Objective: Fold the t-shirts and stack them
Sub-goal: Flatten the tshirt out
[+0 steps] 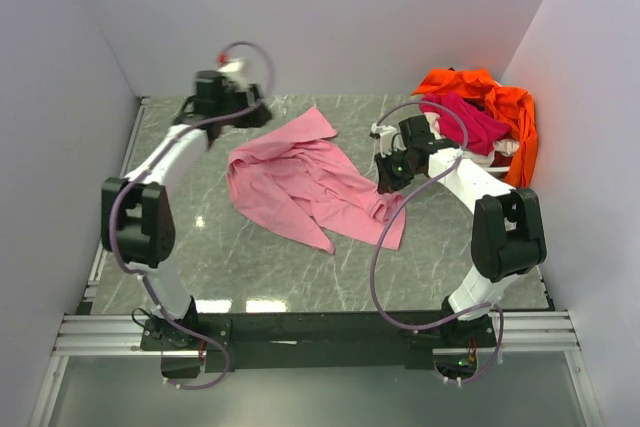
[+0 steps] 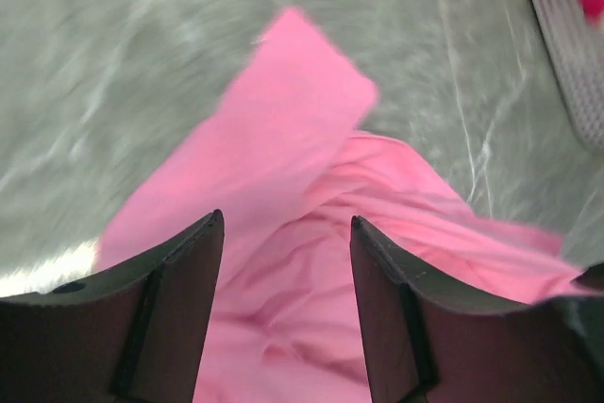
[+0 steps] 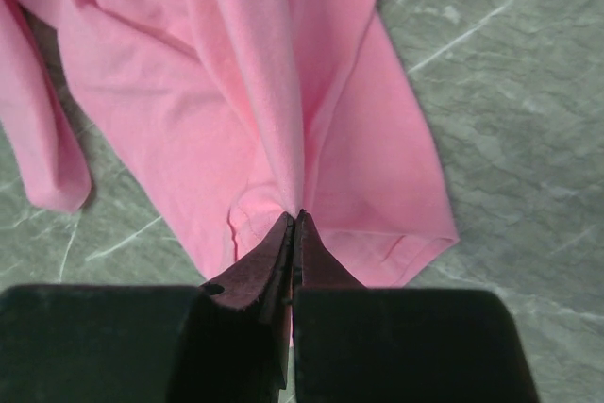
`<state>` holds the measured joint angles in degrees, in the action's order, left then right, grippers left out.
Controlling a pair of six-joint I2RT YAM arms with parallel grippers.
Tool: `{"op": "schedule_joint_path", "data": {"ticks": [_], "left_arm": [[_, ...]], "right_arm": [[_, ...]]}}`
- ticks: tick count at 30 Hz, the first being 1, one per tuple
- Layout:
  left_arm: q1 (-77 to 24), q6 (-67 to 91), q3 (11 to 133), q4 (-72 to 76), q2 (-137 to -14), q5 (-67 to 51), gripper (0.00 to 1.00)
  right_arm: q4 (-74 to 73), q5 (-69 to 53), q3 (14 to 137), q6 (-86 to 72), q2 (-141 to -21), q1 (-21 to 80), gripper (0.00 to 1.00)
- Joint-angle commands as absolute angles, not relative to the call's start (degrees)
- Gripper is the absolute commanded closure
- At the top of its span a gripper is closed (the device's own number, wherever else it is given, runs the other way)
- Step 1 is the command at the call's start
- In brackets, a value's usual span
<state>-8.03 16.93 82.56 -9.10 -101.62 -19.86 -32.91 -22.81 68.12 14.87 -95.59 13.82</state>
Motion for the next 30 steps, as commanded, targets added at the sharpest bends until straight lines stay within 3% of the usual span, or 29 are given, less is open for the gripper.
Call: {"op": "schedule_joint_path", "data": {"ticks": [1, 9, 20, 23, 24, 26, 30], "left_arm": [[-16.9, -5.4, 86.7, -13.7, -105.2, -11.9, 0.38], [-23.4, -18.7, 94.4, -13.1, -116.5, -1.8, 0.4], [-25.6, -20.6, 102.3, -13.6, -126.7, 5.0, 0.45], [-25.6, -19.4, 104.2, -13.9, -127.9, 5.4, 0.56], [-25.6, -18.2, 104.8, -14.0, -128.1, 5.4, 0.76], [-25.4, -15.9, 105.8, -13.5, -127.5, 6.3, 0.99], [-23.6, -6.8, 102.4, -11.2, -119.7, 6.1, 1.0]], "right_arm": [[-34.5, -25.6, 69.3, 16.3, -94.1, 13.5, 1.0], [-35.8, -27.9, 70.0, 17.6, -94.7, 13.5, 1.0], [-36.2, -29.6, 70.3, 17.5, -94.7, 13.1, 1.0], [-36.3, -29.5, 70.5, 17.3, -94.7, 13.2, 1.0], [-36.3, -29.4, 70.5, 17.4, -94.6, 13.1, 1.0], [-36.3, -28.8, 70.5, 17.5, -94.0, 13.2, 1.0], [-35.9, -26.6, 70.9, 17.8, -90.6, 12.4, 1.0]]}}
